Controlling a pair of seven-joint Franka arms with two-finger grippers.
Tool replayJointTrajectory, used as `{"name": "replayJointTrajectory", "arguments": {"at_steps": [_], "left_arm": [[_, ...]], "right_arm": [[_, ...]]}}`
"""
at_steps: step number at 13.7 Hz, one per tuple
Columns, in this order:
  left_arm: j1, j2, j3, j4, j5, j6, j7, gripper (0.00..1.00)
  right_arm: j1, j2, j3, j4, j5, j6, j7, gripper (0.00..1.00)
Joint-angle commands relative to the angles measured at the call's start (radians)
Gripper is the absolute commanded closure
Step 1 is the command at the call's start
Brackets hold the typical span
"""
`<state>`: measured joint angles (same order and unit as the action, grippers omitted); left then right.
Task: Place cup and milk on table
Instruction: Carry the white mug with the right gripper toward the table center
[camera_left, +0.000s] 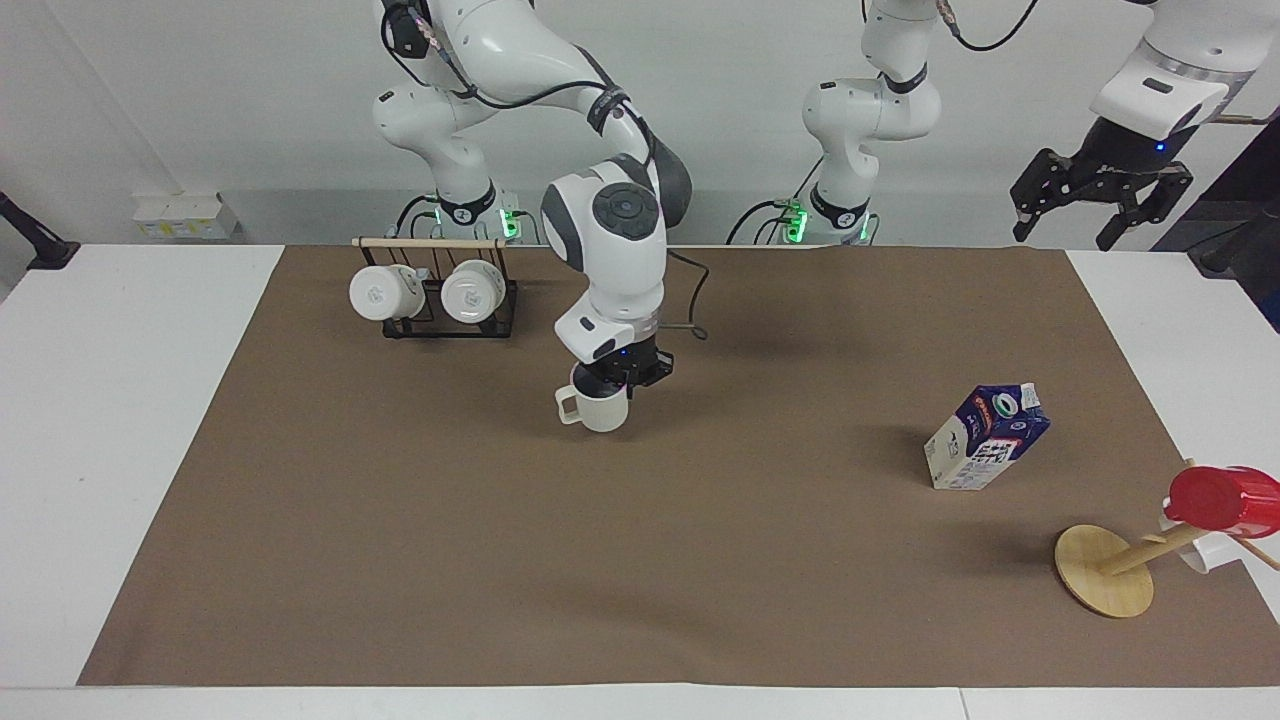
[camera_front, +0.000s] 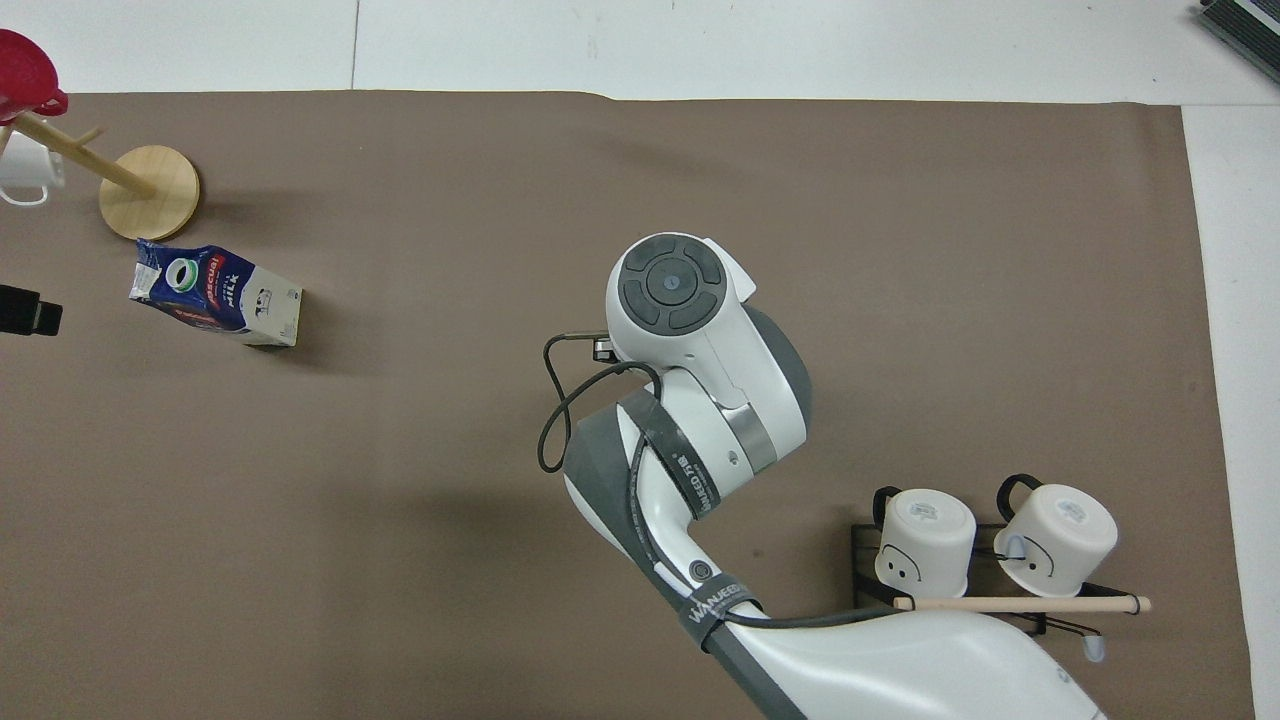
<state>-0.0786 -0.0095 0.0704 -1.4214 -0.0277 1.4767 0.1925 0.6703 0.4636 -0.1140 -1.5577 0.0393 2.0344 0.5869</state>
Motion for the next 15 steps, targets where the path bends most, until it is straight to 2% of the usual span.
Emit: {"name": "replayJointTrajectory", "arguments": {"at_steps": [1,5,15], "left_arm": [[-0.015,-0.027,0.008,-0.037,0.003,0.019,-0.008,0.00],[-0.015,-0.027,0.008,-0.037,0.003,0.019,-0.008,0.00],[-0.018,-0.027,0.008,-0.037,0.003,0.022,-0.008,0.00]], "right_arm": [[-0.003,0.006,0.000,0.013,0.005,0.035,-0.048,1.00],[0.020,0.050,0.002,0.008,0.002,0.078,-0.059,1.00],[0.015,0.049,0.002,-0.018,0.001,0.079,-0.094,1.00]]}}
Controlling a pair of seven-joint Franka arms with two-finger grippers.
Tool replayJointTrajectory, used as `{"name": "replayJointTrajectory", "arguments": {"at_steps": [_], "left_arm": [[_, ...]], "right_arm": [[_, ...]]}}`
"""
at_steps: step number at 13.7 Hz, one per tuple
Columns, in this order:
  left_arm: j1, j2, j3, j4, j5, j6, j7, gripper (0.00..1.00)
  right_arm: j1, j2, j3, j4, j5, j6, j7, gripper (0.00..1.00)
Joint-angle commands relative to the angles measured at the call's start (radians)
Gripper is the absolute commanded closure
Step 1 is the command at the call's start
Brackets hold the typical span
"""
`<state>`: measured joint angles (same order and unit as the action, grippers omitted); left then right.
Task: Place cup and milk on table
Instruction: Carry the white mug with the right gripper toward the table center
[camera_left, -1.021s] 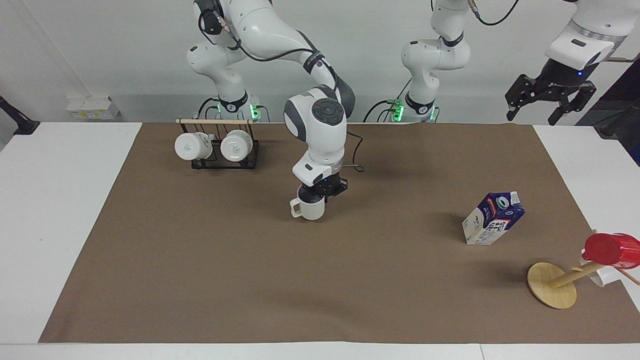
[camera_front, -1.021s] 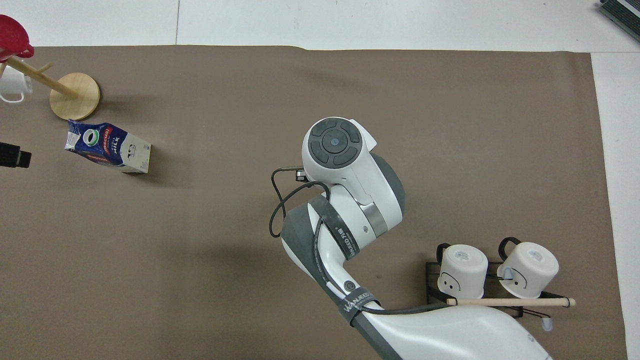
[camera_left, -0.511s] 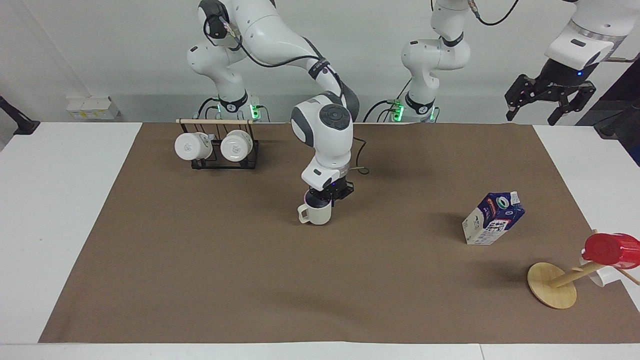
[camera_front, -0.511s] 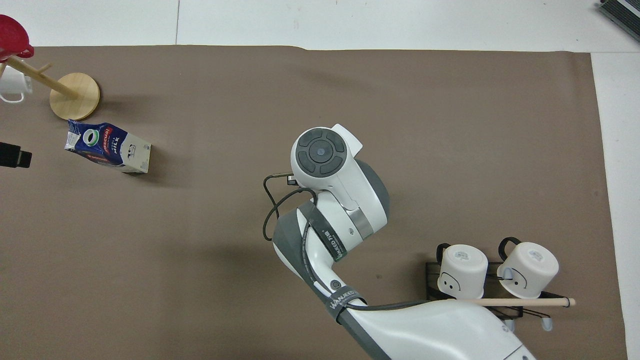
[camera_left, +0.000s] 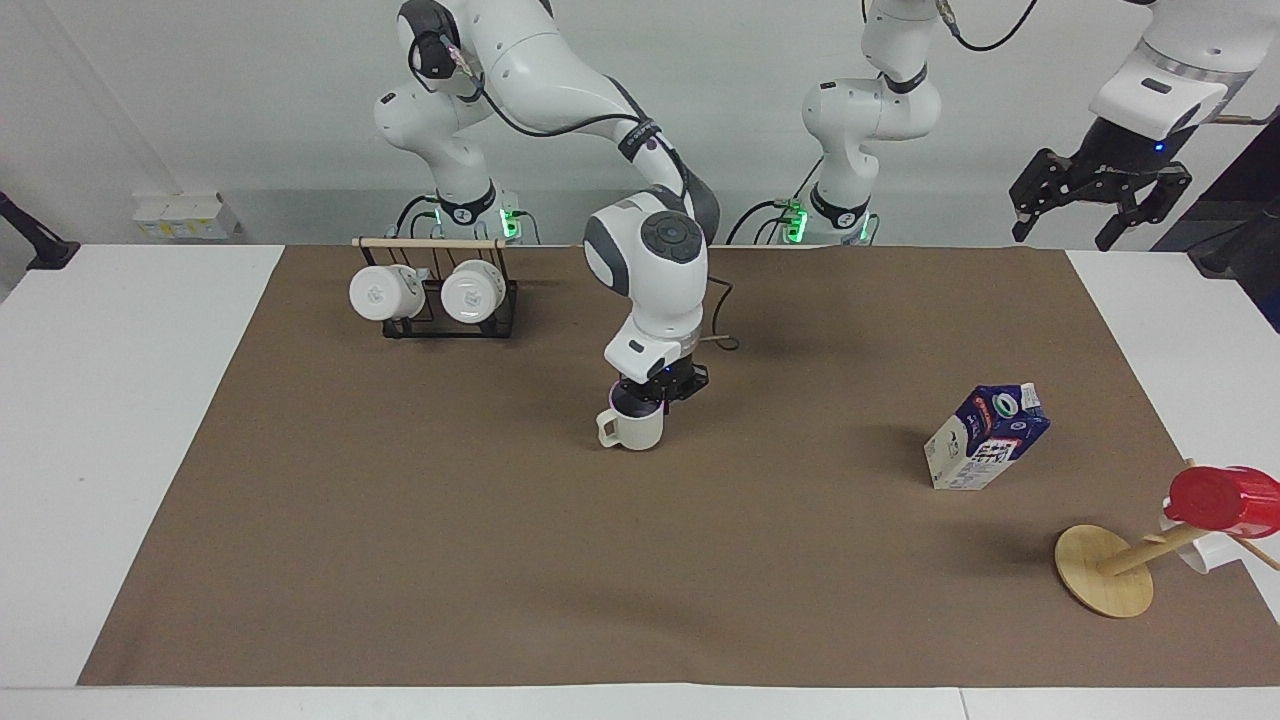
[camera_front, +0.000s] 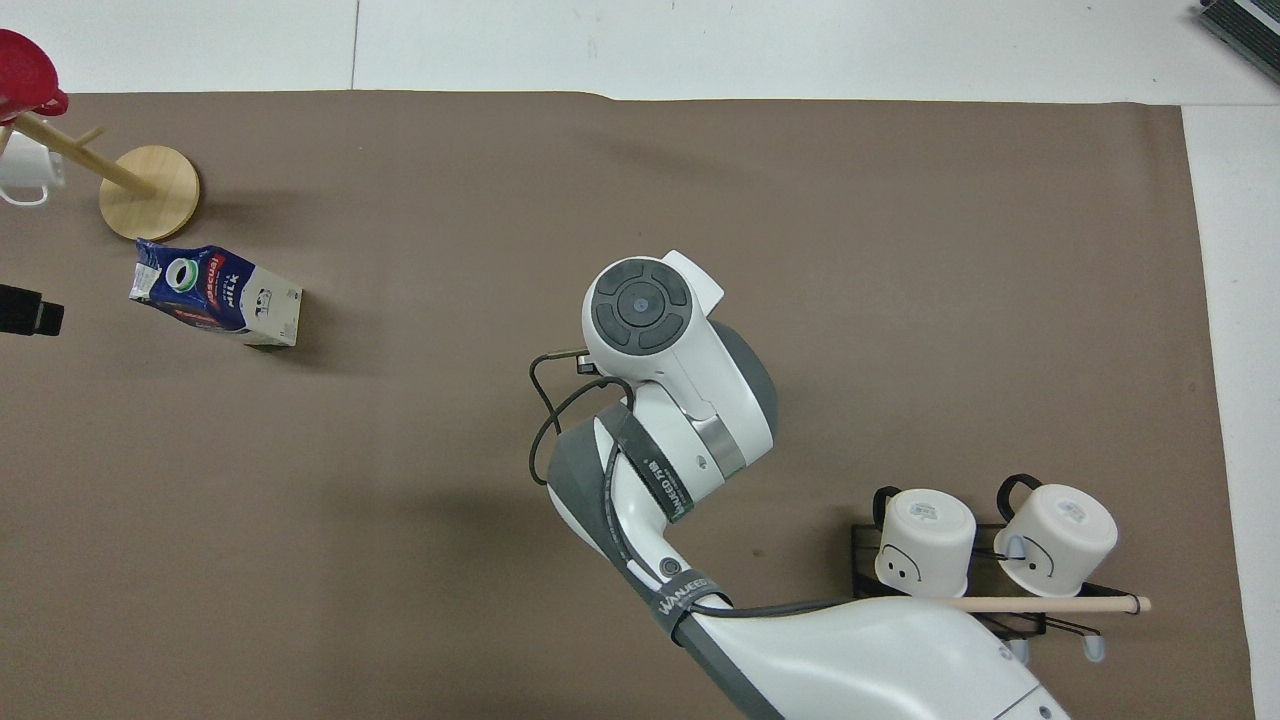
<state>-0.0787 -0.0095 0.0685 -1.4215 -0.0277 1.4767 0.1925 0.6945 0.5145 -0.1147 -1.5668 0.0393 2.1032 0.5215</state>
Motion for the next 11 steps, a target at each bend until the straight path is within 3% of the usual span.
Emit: {"name": "replayJointTrajectory", "arguments": {"at_steps": [1,2,4,8,11], "left_arm": [[-0.016,-0.027,0.010,-0.037,0.003,0.024,-0.008,0.00],[-0.018,-0.027,0.010,-0.037,0.003,0.025,-0.008,0.00],[-0.018,-0.026,0.010,-0.037,0.003,0.027,-0.008,0.00],[-0.018,-0.014,0.010,-0.050,0.003,0.092,-0.005,0.00],[-0.018,-0.006,0.010,-0.100,0.003,0.161,0.002,0.00]], "right_arm": [[-0.007,-0.002,0.003,-0.009,0.001,0.011,-0.032,1.00],[-0.007,-0.002,0.003,-0.009,0.001,0.009,-0.032,1.00],[-0.007,-0.004,0.003,-0.009,0.007,0.000,-0.021,0.01],[-0.009,-0.051,0.000,-0.004,0.004,-0.063,-0.018,0.00],[-0.027,-0.141,-0.014,-0.007,0.007,-0.133,-0.015,0.00]]}}
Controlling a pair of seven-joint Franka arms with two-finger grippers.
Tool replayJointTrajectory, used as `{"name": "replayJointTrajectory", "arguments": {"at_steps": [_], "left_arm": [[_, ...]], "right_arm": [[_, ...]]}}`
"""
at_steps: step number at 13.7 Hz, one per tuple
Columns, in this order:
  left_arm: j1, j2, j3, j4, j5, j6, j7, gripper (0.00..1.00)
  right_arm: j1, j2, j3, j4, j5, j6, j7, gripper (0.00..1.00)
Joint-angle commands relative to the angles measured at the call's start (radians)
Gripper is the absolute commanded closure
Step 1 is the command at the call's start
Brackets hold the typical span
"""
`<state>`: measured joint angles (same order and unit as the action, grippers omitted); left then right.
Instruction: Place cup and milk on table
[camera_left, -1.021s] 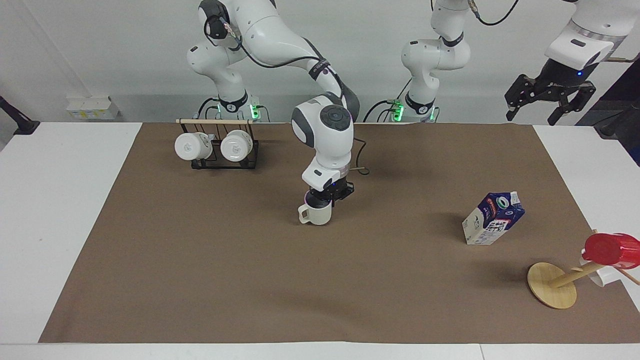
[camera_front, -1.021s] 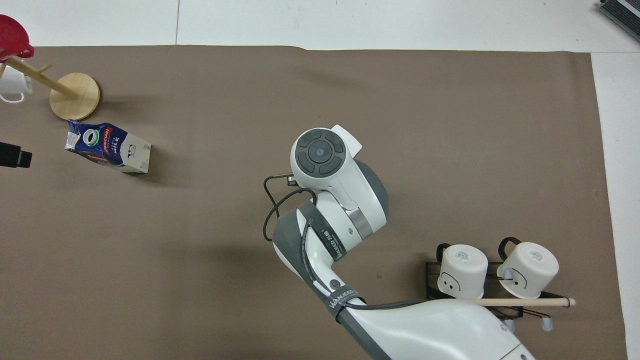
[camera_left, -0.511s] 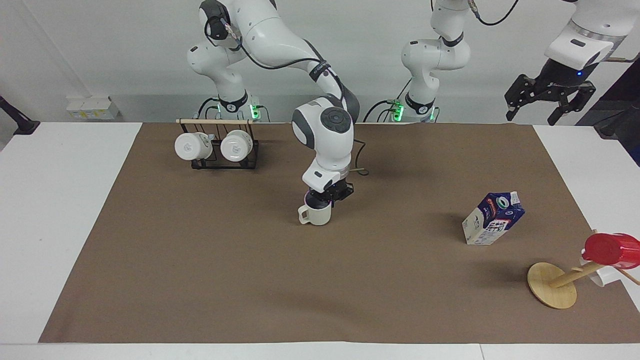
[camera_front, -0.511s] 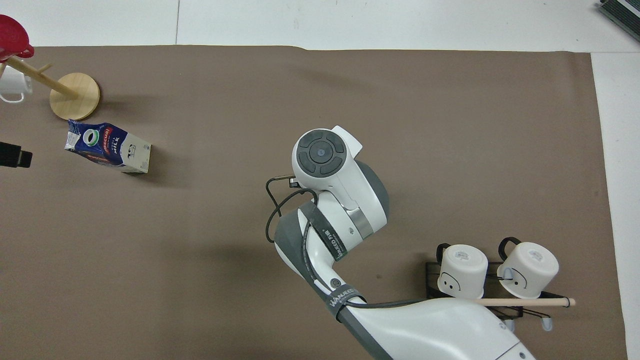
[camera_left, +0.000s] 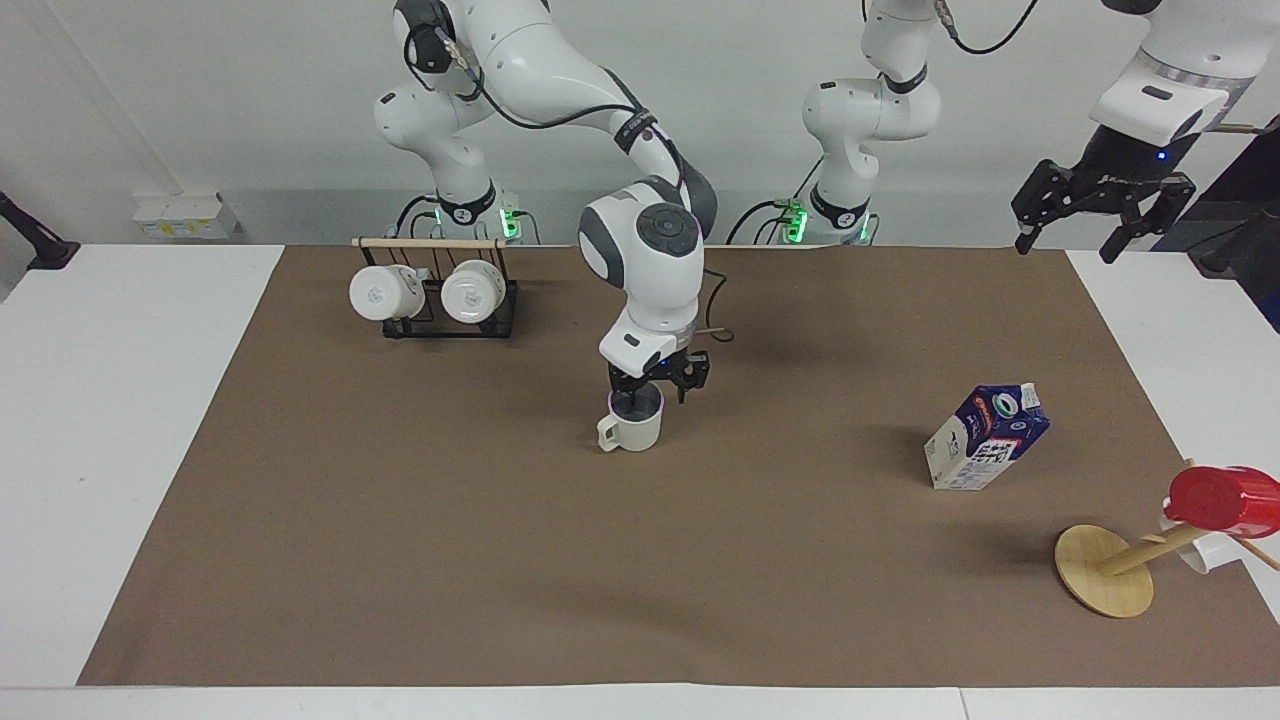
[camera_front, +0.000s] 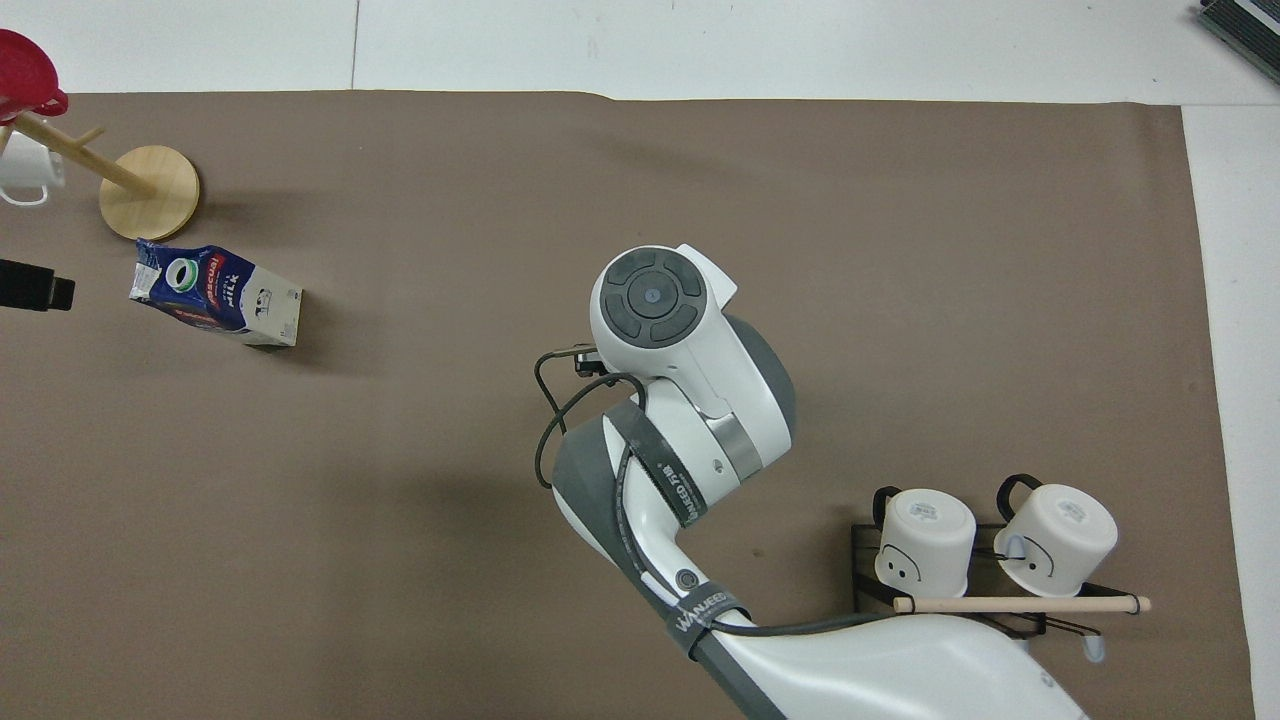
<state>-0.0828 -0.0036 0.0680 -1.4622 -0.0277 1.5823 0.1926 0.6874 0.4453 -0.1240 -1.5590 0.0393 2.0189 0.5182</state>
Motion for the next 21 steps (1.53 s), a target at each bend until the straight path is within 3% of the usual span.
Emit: {"name": "replayJointTrajectory", "arguments": {"at_steps": [1,10,14,18,21], "left_arm": [[-0.015,-0.010,0.010,-0.091,0.003,0.097,0.002,0.00],[-0.009,0.112,0.012,-0.248,0.005,0.402,0.007,0.00],[0.005,0.157,0.013,-0.262,0.011,0.441,0.013,0.00],[0.006,0.163,0.015,-0.357,0.018,0.536,0.013,0.00],[0.006,0.162,0.015,-0.369,0.037,0.542,0.013,0.00]], "right_arm": [[-0.041,-0.107,-0.005,-0.015,0.007,-0.077,-0.013,0.00],[-0.253,-0.293,-0.006,-0.015,-0.001,-0.253,-0.124,0.00],[-0.365,-0.349,-0.006,-0.015,-0.002,-0.344,-0.243,0.00],[-0.489,-0.384,-0.006,-0.013,-0.002,-0.379,-0.378,0.00],[-0.563,-0.413,-0.006,-0.015,-0.002,-0.422,-0.452,0.00]]}}
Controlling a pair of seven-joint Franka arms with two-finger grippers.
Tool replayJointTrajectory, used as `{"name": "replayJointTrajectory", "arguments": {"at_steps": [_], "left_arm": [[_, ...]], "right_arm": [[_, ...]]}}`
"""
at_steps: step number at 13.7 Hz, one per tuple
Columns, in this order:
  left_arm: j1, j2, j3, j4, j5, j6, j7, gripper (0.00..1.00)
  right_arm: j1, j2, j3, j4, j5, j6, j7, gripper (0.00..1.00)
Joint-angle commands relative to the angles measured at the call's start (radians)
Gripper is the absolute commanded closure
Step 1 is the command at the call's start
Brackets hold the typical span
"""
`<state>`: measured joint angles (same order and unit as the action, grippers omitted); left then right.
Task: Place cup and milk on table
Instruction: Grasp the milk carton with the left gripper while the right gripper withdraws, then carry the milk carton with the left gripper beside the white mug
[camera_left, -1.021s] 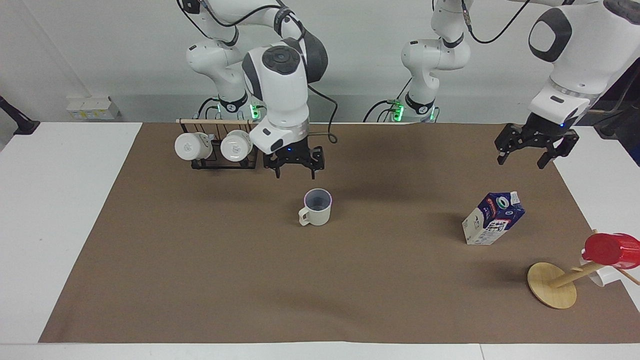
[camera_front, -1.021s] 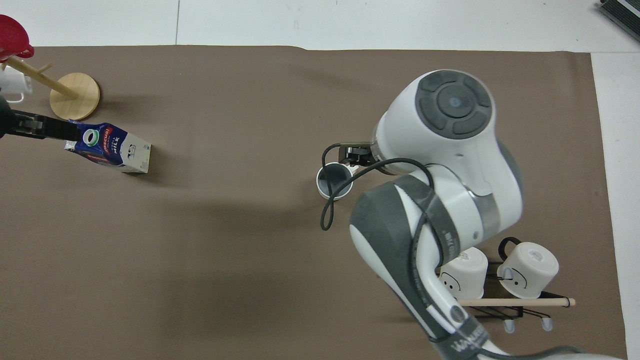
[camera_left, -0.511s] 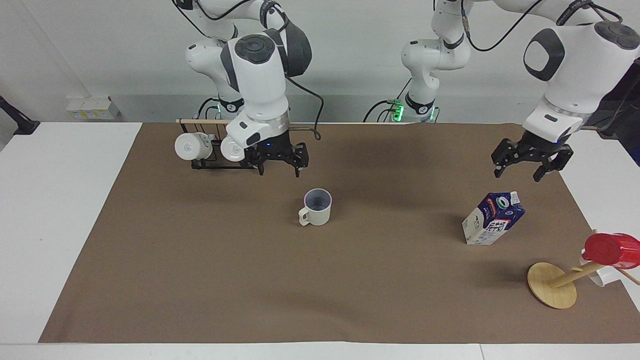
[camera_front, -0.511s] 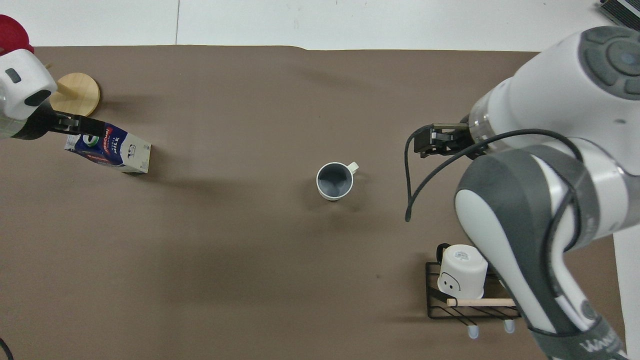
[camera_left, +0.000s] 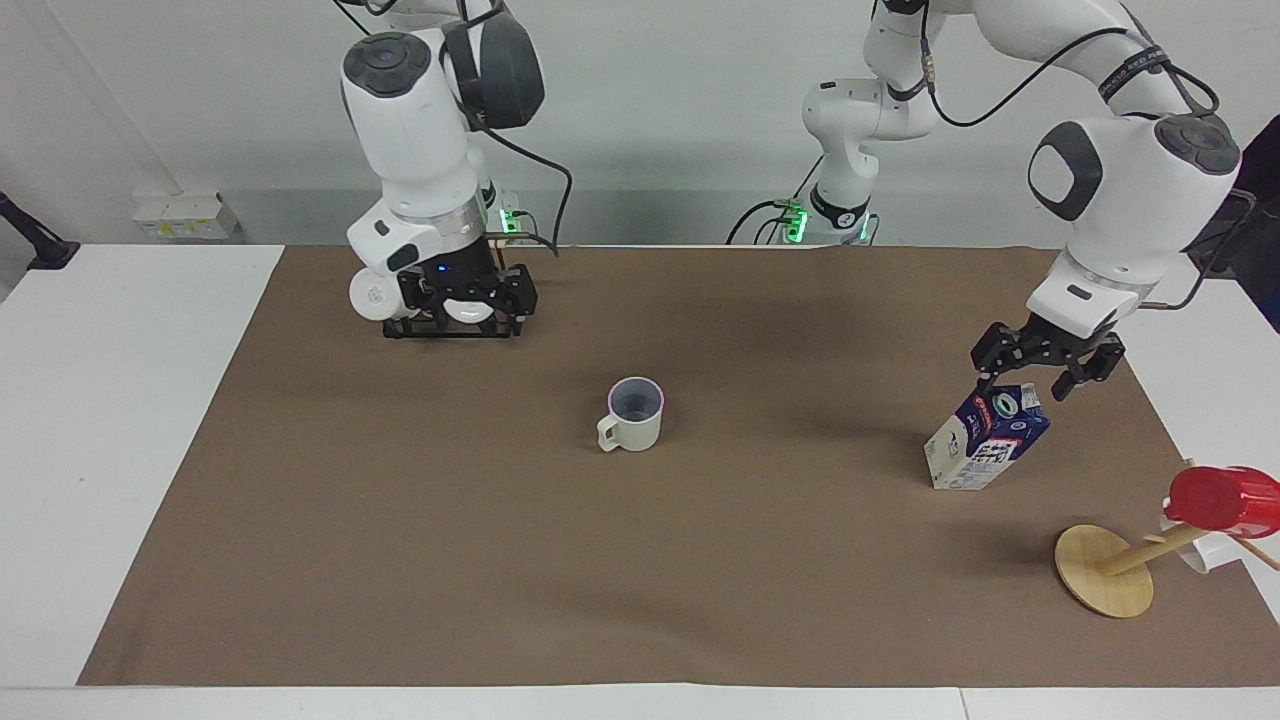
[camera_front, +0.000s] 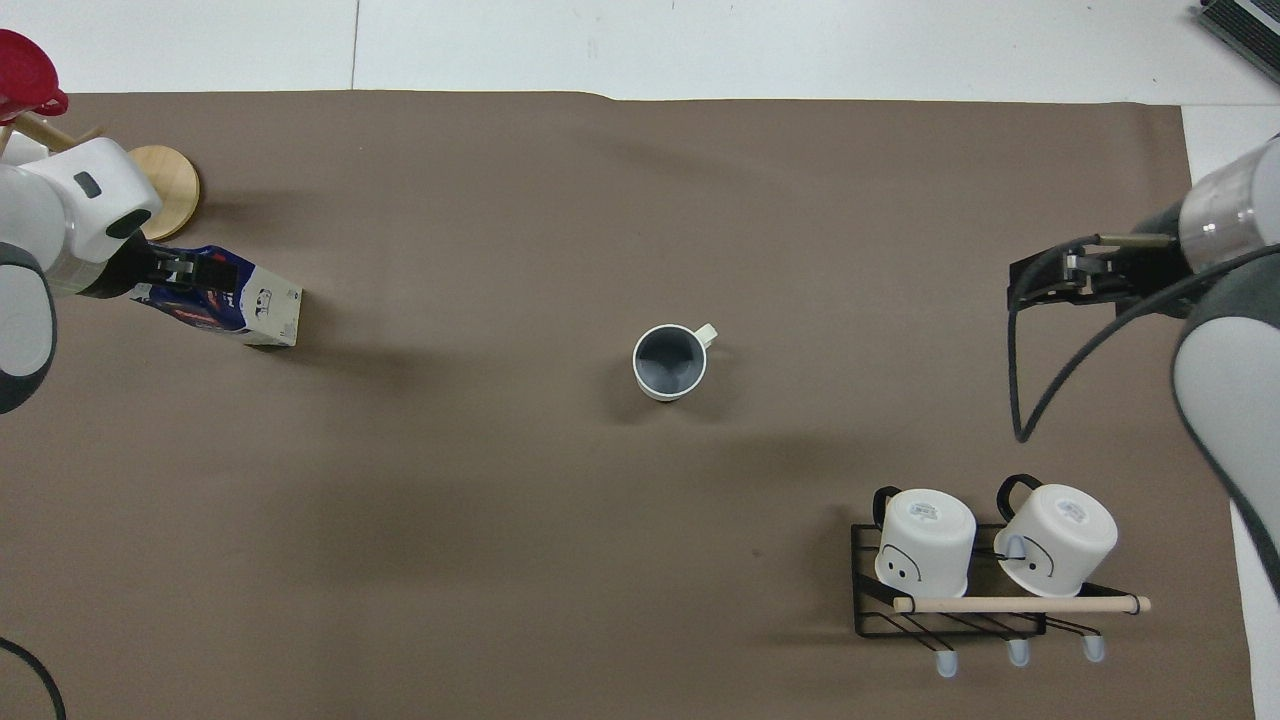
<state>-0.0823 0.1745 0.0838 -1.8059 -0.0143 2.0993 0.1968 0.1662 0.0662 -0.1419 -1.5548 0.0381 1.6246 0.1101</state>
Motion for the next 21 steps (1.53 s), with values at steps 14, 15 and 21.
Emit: {"name": "replayJointTrajectory", "arguments": {"at_steps": [14,15,21], "left_arm": [[-0.065,-0.032,-0.001,0.042,0.028,-0.045,-0.075,0.61],[-0.103,-0.032,-0.002,0.042,0.043,-0.047,-0.129,0.61],[-0.367,-0.018,-0.004,0.091,0.082,-0.100,-0.527,0.61]], "right_arm": [[-0.163,-0.108,0.033,0.004,-0.052,-0.098,-0.159,0.00],[-0.165,-0.124,0.033,0.021,-0.058,-0.112,-0.159,0.00],[-0.165,-0.175,0.054,0.020,-0.054,-0.178,-0.150,0.00]]}}
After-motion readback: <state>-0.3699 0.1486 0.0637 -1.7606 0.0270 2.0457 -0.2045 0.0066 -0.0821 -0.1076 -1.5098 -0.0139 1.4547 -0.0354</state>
